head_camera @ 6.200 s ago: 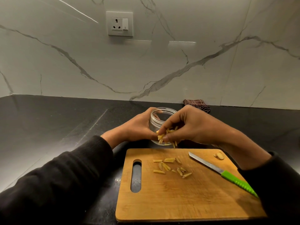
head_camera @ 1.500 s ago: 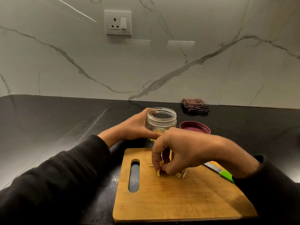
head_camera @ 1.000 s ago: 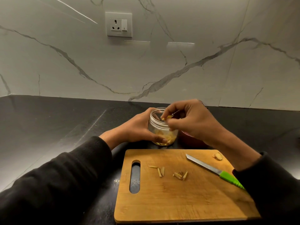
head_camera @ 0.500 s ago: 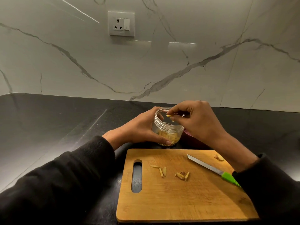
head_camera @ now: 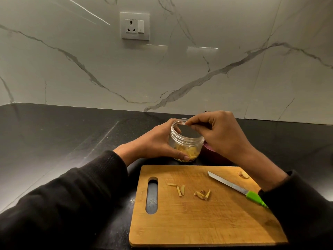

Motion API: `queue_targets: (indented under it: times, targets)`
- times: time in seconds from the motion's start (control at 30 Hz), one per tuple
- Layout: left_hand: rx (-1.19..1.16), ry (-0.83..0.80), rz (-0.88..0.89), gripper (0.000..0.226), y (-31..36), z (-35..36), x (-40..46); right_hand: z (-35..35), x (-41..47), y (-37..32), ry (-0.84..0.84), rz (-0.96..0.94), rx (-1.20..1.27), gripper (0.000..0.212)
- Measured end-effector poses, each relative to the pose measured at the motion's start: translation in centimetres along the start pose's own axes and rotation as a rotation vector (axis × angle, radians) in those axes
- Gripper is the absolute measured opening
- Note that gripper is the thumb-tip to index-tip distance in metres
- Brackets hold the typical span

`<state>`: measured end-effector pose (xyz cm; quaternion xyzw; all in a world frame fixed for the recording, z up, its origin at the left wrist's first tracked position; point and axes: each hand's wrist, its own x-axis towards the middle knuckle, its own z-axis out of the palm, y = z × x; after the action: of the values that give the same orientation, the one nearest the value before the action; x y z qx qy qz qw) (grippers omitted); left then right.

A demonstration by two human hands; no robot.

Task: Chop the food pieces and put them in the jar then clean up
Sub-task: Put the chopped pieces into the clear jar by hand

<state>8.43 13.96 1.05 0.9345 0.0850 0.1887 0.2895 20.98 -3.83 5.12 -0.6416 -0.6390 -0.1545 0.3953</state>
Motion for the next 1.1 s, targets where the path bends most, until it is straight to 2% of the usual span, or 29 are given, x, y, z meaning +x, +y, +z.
queue_targets:
  times: [0.13, 0.2, 0.3, 0.37, 0.4, 0.47, 0.53, 0.7, 0.87, 1.03, 1.1]
  targets:
    - [-0.017, -0.017, -0.034, 0.098, -0.1, -0.1, 0.0, -0.8, 0.3, -1.2, 0.001, -0.023, 0.014, 0.01]
    - [-0.036, -0.025, -0.056, 0.096, -0.1, -0.1, -0.1, -1.9, 0.5, -2.0, -0.114, -0.044, 0.096, 0.018]
    - [-0.064, -0.026, -0.083, 0.097, -0.3, -0.1, -0.1, -3.5, 0.5, -2.5, -0.556, -0.007, 0.209, 0.021]
    - [-0.063, -0.029, -0.088, 0.099, -0.4, 0.0, -0.1, -3.6, 0.3, -2.3, -0.846, 0.028, 0.183, 0.019]
    - [-0.061, -0.03, -0.093, 0.1, -0.3, 0.0, -0.1, -3.5, 0.2, -2.2, -0.962, 0.05, 0.164, 0.025]
    - [-0.06, -0.033, -0.1, 0.104, -0.1, 0.0, -0.1, -3.4, 0.0, -2.3, -1.16, 0.118, 0.129, 0.042]
    - [-0.058, -0.032, -0.103, 0.106, 0.1, 0.0, -0.1, -3.5, 0.0, -2.6, -1.266, 0.138, 0.075, 0.051]
    - [-0.062, -0.037, -0.107, 0.106, 0.3, 0.0, -0.1, -2.9, -0.3, -2.8, -1.267, 0.1, 0.033, 0.04]
    - [-0.068, -0.027, -0.107, 0.103, 0.0, 0.1, 0.0, -1.9, -0.4, -3.1, -1.155, 0.091, 0.098, 0.024]
    - [-0.075, -0.008, -0.102, 0.098, -0.7, 0.2, 0.2, -0.8, -0.7, -3.6, -1.014, 0.056, 0.137, 0.018]
    - [-0.078, -0.006, -0.093, 0.096, -0.7, 0.2, 0.2, -0.8, -0.7, -3.7, -1.0, 0.043, 0.141, 0.023]
